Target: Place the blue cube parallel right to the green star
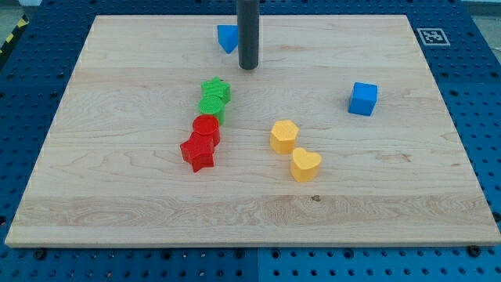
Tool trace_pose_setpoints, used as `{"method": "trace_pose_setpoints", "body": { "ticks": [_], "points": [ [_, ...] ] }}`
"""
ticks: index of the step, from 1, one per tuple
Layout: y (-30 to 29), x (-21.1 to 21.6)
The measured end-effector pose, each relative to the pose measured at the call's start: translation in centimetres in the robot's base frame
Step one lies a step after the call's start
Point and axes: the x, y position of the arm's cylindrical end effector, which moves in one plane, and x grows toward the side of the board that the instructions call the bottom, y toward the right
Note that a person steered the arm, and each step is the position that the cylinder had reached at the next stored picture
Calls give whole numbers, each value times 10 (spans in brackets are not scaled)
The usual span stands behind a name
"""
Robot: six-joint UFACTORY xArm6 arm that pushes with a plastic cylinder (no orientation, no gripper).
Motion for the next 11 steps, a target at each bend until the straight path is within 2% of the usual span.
{"method": "trace_pose_setpoints", "body": {
  "ticks": [2,3,5,6,7,8,9,10,11],
  "points": [
    [1,16],
    [3,48],
    [3,48],
    [13,63],
    [34,75],
    [77,95],
    [120,135],
    [160,150],
    [161,150]
  ]
}}
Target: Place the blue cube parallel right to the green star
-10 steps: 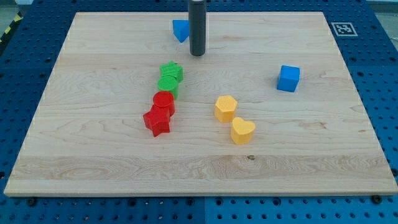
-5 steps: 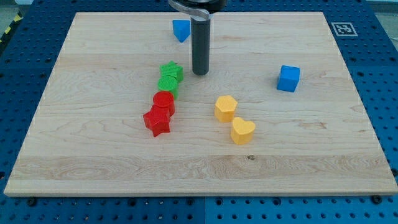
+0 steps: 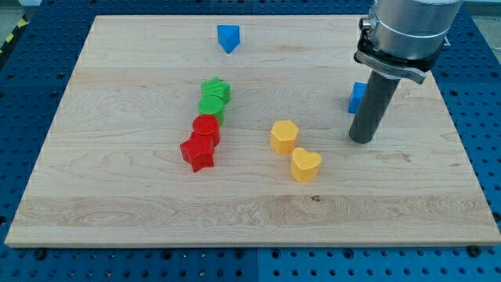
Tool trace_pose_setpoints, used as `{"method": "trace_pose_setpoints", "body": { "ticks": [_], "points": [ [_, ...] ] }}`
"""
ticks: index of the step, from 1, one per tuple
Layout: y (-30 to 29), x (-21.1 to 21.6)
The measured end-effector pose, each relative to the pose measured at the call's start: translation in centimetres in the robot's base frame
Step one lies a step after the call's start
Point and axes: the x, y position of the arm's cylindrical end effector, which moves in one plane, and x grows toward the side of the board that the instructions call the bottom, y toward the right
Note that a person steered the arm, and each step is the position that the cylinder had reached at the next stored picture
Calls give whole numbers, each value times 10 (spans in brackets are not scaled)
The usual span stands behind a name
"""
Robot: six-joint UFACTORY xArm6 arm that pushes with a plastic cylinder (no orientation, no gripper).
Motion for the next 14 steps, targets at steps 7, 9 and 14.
{"method": "trace_pose_setpoints", "body": {
  "ticks": [7,9,14],
  "points": [
    [43,-32],
    [42,-83],
    [22,-80]
  ]
}}
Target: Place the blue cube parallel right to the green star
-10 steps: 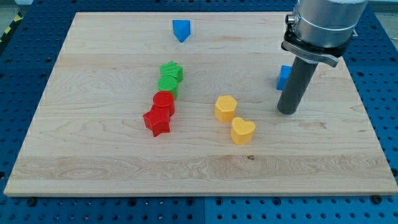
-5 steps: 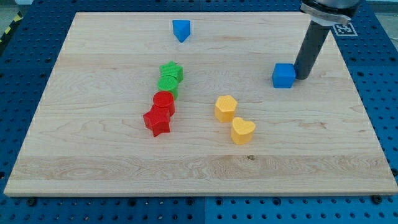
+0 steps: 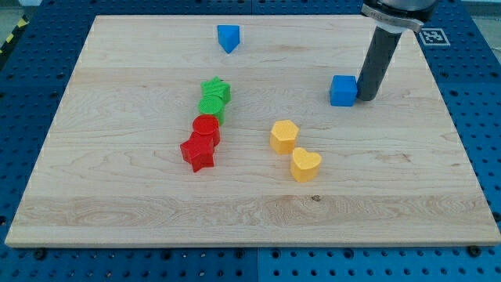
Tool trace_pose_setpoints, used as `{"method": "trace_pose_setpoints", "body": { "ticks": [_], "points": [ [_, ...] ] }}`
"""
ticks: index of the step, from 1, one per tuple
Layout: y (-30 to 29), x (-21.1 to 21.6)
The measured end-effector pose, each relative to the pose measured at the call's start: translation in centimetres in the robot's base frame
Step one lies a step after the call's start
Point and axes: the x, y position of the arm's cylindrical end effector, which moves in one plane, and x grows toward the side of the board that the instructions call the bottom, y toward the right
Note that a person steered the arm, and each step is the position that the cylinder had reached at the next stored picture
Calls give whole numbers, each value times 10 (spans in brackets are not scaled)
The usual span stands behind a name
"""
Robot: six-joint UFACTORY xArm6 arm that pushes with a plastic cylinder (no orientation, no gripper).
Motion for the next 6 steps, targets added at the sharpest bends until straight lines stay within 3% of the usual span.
{"method": "trace_pose_setpoints", "body": {
  "ticks": [4,5,6],
  "points": [
    [-36,-22],
    [-36,23],
    [-53,36]
  ]
}}
